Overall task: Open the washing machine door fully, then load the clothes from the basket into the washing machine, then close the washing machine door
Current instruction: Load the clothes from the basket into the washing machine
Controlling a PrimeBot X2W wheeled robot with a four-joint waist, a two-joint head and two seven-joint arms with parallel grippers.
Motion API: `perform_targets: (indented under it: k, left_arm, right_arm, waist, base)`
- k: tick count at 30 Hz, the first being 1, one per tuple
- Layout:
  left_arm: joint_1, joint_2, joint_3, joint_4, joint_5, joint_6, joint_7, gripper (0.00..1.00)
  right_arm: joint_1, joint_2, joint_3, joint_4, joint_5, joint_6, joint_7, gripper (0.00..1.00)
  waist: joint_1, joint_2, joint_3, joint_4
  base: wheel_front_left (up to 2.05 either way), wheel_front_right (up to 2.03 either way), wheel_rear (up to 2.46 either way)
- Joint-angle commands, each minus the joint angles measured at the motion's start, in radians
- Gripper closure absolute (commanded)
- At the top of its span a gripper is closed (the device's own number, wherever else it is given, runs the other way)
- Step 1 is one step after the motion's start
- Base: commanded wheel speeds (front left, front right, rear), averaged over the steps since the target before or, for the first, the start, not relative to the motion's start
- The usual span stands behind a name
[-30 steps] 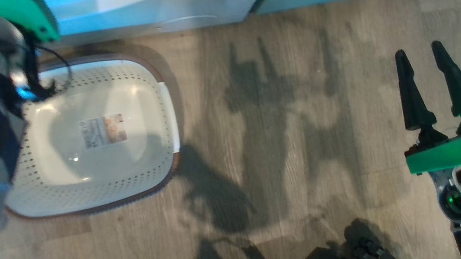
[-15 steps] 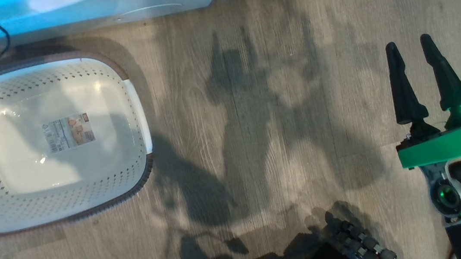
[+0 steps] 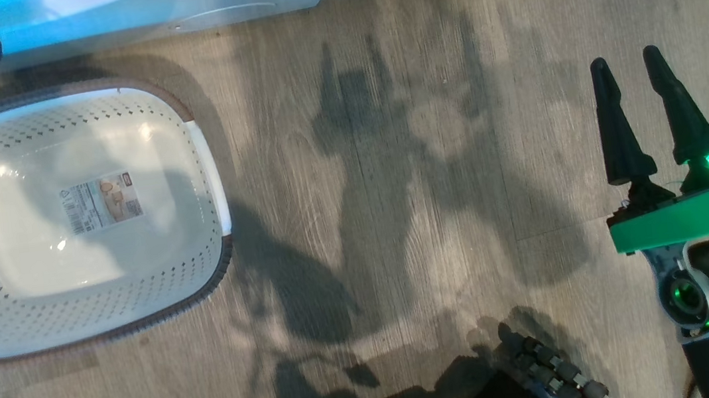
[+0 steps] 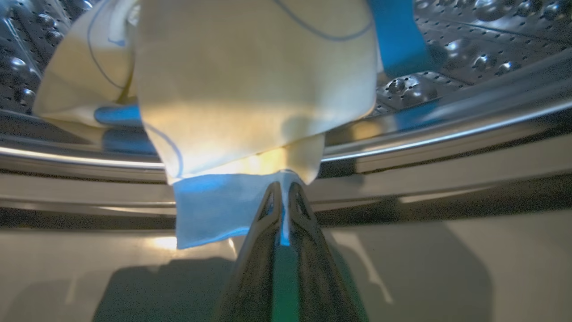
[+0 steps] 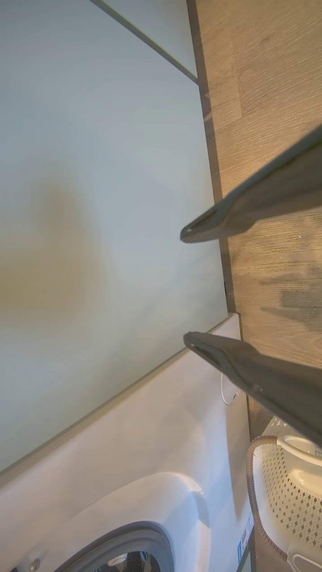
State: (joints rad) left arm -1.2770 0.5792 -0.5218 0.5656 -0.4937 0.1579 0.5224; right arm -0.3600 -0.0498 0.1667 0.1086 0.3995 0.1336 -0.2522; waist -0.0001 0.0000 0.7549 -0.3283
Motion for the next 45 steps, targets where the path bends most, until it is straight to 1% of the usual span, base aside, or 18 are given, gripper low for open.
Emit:
perform_targets:
  k: [1, 3, 6, 11, 14, 19, 22, 23, 24, 27, 29, 33, 40, 41, 42, 43, 45]
  left_arm:
    - [-0.032, 0.060, 0.025, -0.018, 0.012, 0.003, 0.018, 1.00]
    - [-0.038, 0.061, 0.022, -0.025, 0.014, 0.007, 0.024, 1.00]
    - [-0.051, 0.066, 0.022, -0.047, 0.027, 0.017, 0.003, 1.00]
    - [-0.071, 0.079, 0.034, -0.079, 0.058, 0.054, -0.076, 1.00]
    - [-0.088, 0.091, 0.041, -0.090, 0.076, 0.064, -0.129, 1.00]
    - [-0.131, 0.108, 0.056, -0.074, 0.088, 0.060, -0.203, 1.00]
    - [-0.159, 0.112, 0.065, -0.054, 0.090, 0.053, -0.252, 1.00]
    - [-0.178, 0.113, 0.069, -0.041, 0.091, 0.047, -0.283, 1.00]
    - [-0.178, 0.113, 0.069, -0.041, 0.091, 0.047, -0.283, 1.00]
    - [-0.227, 0.119, 0.073, 0.006, 0.102, 0.032, -0.343, 1.00]
    - [-0.238, 0.120, 0.068, 0.015, 0.111, 0.029, -0.358, 1.00]
    - [-0.285, 0.111, 0.063, 0.049, 0.127, 0.024, -0.412, 1.00]
    - [-0.369, 0.096, 0.063, 0.131, 0.131, 0.008, -0.470, 0.99]
    - [-0.375, 0.088, 0.068, 0.143, 0.122, 0.006, -0.475, 0.68]
    - [-0.380, 0.083, 0.067, 0.152, 0.120, 0.003, -0.481, 0.54]
    - [-0.385, 0.079, 0.066, 0.161, 0.117, -0.003, -0.487, 0.00]
    - [-0.393, 0.069, 0.072, 0.177, 0.105, -0.009, -0.501, 0.00]
  right_arm:
    - [0.003, -0.001, 0.016, -0.022, 0.009, -0.003, -0.009, 0.00]
    - [0.002, -0.001, 0.016, -0.021, 0.010, -0.003, -0.009, 0.00]
    - [0.002, -0.001, 0.016, -0.020, 0.012, -0.003, -0.009, 0.00]
    - [0.001, -0.001, 0.022, -0.023, 0.014, -0.003, -0.010, 0.00]
    - [-0.001, -0.001, 0.032, -0.025, 0.019, -0.003, -0.010, 0.00]
    - [-0.007, -0.001, 0.048, -0.024, 0.032, -0.003, -0.010, 0.00]
    - [-0.005, -0.001, 0.050, -0.023, 0.040, -0.003, -0.010, 0.00]
    - [-0.004, -0.001, 0.054, -0.024, 0.043, -0.003, -0.010, 0.00]
    - [-0.004, -0.001, 0.054, -0.024, 0.043, -0.003, -0.010, 0.00]
    - [-0.005, 0.000, 0.063, -0.027, 0.049, -0.003, -0.010, 0.00]
    - [-0.005, 0.000, 0.065, -0.028, 0.051, -0.003, -0.010, 0.00]
    - [-0.006, 0.000, 0.074, -0.030, 0.058, -0.003, -0.010, 0.00]
    - [-0.012, 0.000, 0.085, -0.036, 0.064, -0.003, -0.010, 0.00]
    - [-0.012, 0.000, 0.085, -0.036, 0.063, -0.003, -0.010, 0.00]
    - [-0.012, 0.000, 0.084, -0.036, 0.062, -0.003, -0.010, 0.00]
    - [-0.013, 0.000, 0.084, -0.036, 0.061, -0.003, -0.010, 0.00]
    - [-0.016, 0.000, 0.083, -0.034, 0.060, -0.003, -0.010, 0.00]
  waist:
    - [0.0001, 0.0000, 0.000, 0.001]
    - [0.0001, 0.0000, 0.000, 0.003]
    - [0.0001, 0.0000, -0.001, 0.005]
    - [0.0001, 0.0000, 0.003, 0.005]
    - [0.0001, 0.0000, 0.010, -0.004]
    - [0.0001, 0.0000, 0.032, -0.033]
    - [0.0001, 0.0000, 0.048, -0.050]
    - [0.0001, 0.0000, 0.059, -0.059]
    - [0.0001, 0.0000, 0.059, -0.059]
    - [0.0001, 0.0000, 0.082, -0.080]
    - [0.0001, 0.0000, 0.087, -0.084]
    - [0.0001, 0.0000, 0.107, -0.092]
    - [0.0001, 0.0000, 0.130, -0.093]
    - [0.0001, 0.0000, 0.131, -0.091]
    - [0.0001, 0.0000, 0.132, -0.089]
    - [0.0001, 0.0000, 0.133, -0.087]
    - [0.0001, 0.0000, 0.133, -0.085]
  base:
    - [0.00, 0.00, 0.00]
    - [0.00, 0.00, 0.00]
    - [0.00, 0.00, 0.00]
    - [0.00, 0.00, 0.00]
    - [0.00, 0.00, 0.00]
    - [0.00, 0.00, 0.00]
    - [0.00, 0.00, 0.00]
    - [0.00, 0.00, 0.00]
    - [0.00, 0.00, 0.00]
    - [0.00, 0.00, 0.00]
    - [0.00, 0.00, 0.00]
    - [0.00, 0.00, 0.00]
    - [0.00, 0.00, 0.00]
    - [0.00, 0.00, 0.00]
    - [0.00, 0.00, 0.00]
    - [0.00, 0.00, 0.00]
    - [0.00, 0.00, 0.00]
